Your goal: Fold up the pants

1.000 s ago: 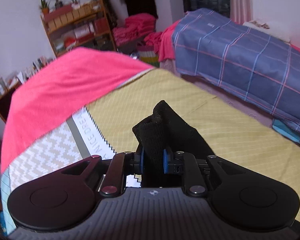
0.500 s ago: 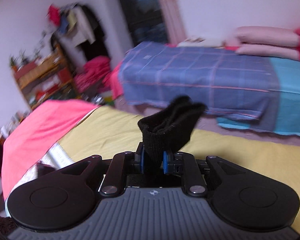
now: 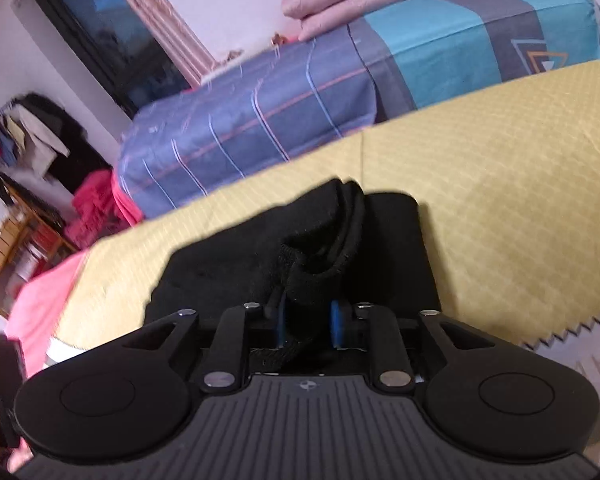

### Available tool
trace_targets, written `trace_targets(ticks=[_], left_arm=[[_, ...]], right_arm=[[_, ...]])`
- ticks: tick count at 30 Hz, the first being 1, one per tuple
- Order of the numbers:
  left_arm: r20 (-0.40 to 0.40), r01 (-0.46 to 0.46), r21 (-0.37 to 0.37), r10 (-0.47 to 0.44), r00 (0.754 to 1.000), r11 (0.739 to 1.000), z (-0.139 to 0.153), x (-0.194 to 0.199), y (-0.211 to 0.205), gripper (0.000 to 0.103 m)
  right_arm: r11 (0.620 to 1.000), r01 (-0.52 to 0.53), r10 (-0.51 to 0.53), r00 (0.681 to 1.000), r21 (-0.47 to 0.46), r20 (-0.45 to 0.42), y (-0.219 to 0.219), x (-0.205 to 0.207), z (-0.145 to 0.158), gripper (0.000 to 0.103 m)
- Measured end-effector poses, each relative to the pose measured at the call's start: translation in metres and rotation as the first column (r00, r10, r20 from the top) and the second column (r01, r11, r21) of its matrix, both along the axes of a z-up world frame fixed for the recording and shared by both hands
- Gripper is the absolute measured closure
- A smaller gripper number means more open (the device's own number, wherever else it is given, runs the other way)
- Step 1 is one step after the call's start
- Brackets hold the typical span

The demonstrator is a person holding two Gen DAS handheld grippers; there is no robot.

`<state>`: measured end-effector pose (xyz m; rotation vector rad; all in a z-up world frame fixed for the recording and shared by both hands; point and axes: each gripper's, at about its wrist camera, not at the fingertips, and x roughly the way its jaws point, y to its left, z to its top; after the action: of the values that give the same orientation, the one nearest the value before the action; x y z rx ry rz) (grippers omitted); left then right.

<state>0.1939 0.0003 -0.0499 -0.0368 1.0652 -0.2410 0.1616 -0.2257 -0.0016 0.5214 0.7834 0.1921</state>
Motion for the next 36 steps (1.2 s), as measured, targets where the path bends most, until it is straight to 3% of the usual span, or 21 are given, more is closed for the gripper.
trace_targets(ticks=[1,3,5,6,8,10,12,14,15,17,21,23,27,29,30,32,33,34,36], left_arm=[[-0.001,-0.003,0.0,0.003,1.0,1.0,-0.001,-0.003,0.003,0.0],[-0.004,-0.005,0.006,0.005,1.0,1.0,0.001,-0.001,0.006,0.0],[-0.006,-0.004,0.011,0.004,1.0,1.0,0.01,-0.004,0.003,0.0],[-0.01,-0.005,0.011,0.005,1.0,1.0,0.014,-0.006,0.004,0.0],[-0.011,0.002,-0.001,-0.002,1.0,1.0,0.017,-0.006,0.004,0.0],[-0.006,0.019,-0.018,-0.019,1.0,1.0,0.019,-0.006,0.003,0.0],[-0.007,0.036,-0.022,-0.037,0.999,0.999,0.019,-0.009,0.003,0.0],[-0.03,0.059,-0.015,-0.059,0.998,0.998,0.017,-0.009,0.002,0.0],[-0.035,0.075,-0.02,-0.076,0.996,0.997,0.019,-0.012,0.003,0.0],[-0.017,0.125,-0.057,-0.126,0.992,0.991,0.031,-0.021,0.011,0.0],[0.043,0.182,-0.119,-0.179,0.983,0.976,0.06,-0.034,0.033,0.0],[0.074,0.154,-0.154,-0.144,0.987,0.976,0.073,-0.027,0.042,0.0],[0.124,0.038,-0.169,-0.017,0.992,0.985,0.079,0.007,0.042,0.0],[0.081,0.009,-0.124,0.001,0.997,0.992,0.066,0.028,0.031,0.0],[0.032,-0.005,-0.076,0.008,0.999,0.997,0.055,0.039,0.024,0.0],[-0.028,-0.013,-0.056,0.012,1.0,0.998,0.041,0.05,0.018,0.0],[-0.033,-0.016,-0.075,0.014,0.999,0.997,0.041,0.05,0.019,0.0],[-0.031,-0.011,-0.094,0.008,0.999,0.996,0.042,0.049,0.021,0.0],[-0.031,0.02,-0.105,-0.023,0.999,0.994,0.043,0.052,0.018,0.0]], right_arm=[[1.0,0.014,-0.014,1.0,0.021,0.0,-0.002,0.004,-0.001,0.034],[0.999,0.029,-0.03,1.0,0.041,0.004,-0.003,0.011,-0.003,0.03],[0.999,0.049,-0.049,0.999,-0.005,-0.017,0.0,0.011,-0.006,0.053],[0.996,0.067,-0.069,0.997,-0.059,-0.04,0.002,0.01,-0.004,0.089],[0.996,0.088,-0.087,0.996,-0.034,0.01,-0.006,-0.004,0.006,0.089],[0.991,0.094,-0.091,0.995,-0.093,0.037,-0.01,-0.018,0.01,0.09],[0.989,0.094,-0.1,0.994,-0.111,-0.05,-0.017,-0.018,-0.008,0.09],[0.99,0.135,-0.138,0.988,-0.052,-0.064,-0.027,-0.018,-0.01,0.085],[0.985,0.162,-0.165,0.985,-0.063,-0.043,-0.028,-0.017,-0.003,0.074],[0.971,0.197,-0.195,0.98,-0.133,0.028,-0.023,-0.015,0.011,0.072],[0.956,0.065,-0.026,0.99,-0.287,0.139,0.016,-0.004,0.029,0.068],[0.943,-0.004,0.056,0.988,-0.332,0.147,0.035,0.003,0.026,0.062],[0.94,-0.095,0.136,0.985,-0.328,0.104,0.052,0.021,0.014,0.06],[0.922,-0.064,0.097,0.993,-0.381,0.068,0.047,0.031,0.006,0.071],[0.926,-0.016,0.047,0.996,-0.377,0.072,0.04,0.032,0.009,0.086],[0.928,0.097,-0.065,0.993,-0.359,0.099,0.024,0.026,0.019,0.064],[0.927,0.129,-0.099,0.99,-0.353,0.102,0.018,0.022,0.022,0.023],[0.938,0.124,-0.1,0.991,-0.325,0.09,0.011,0.019,0.023,0.005],[0.979,0.022,-0.021,1.0,-0.203,0.008,-0.002,0.017,0.016,0.006]])
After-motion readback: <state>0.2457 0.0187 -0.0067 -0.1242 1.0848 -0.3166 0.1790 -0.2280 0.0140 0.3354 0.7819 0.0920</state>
